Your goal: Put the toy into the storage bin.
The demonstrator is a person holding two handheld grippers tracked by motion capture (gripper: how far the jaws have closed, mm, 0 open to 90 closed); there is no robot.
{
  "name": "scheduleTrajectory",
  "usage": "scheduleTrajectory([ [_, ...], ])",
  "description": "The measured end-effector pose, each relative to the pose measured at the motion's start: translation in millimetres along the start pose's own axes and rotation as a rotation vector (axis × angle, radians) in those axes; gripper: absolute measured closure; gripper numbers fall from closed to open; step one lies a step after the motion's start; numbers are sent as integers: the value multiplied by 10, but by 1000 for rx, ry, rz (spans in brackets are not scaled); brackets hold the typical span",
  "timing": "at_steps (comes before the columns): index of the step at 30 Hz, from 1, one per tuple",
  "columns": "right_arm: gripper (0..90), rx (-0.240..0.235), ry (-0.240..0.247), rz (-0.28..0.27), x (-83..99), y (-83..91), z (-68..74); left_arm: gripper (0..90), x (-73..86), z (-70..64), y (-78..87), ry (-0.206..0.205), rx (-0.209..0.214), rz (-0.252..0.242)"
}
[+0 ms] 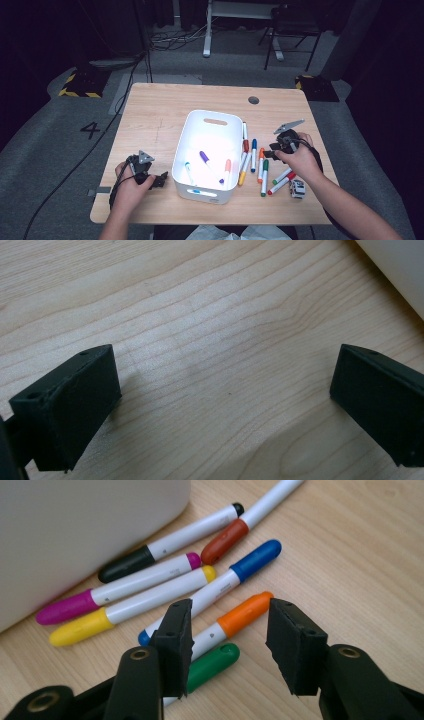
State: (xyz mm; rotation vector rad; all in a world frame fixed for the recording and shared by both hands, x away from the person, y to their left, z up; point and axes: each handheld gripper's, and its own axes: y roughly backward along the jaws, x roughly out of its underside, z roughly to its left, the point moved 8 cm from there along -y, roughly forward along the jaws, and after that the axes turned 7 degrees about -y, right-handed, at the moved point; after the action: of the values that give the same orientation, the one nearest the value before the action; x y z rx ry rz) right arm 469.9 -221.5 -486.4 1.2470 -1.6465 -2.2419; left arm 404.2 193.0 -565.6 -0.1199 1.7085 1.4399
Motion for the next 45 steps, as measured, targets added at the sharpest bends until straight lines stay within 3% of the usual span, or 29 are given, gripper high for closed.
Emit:
scheduleTrajectory([
  [12,526,5,-29,54,160,-354,-24,1,0,0,0,0,-1,0],
  [20,531,8,-88,61,171,-498,-34,1,0,0,0,0,-1,0],
  [29,542,3,-128,62,182,-547,-4,1,0,0,0,0,0,0],
  [37,543,-2,-113,71,267,-505,120,1,0,3,0,-2,-1,1],
  [45,573,18,-116,42,310,-490,177,1,-12,13,-8,-1,-9,-4],
])
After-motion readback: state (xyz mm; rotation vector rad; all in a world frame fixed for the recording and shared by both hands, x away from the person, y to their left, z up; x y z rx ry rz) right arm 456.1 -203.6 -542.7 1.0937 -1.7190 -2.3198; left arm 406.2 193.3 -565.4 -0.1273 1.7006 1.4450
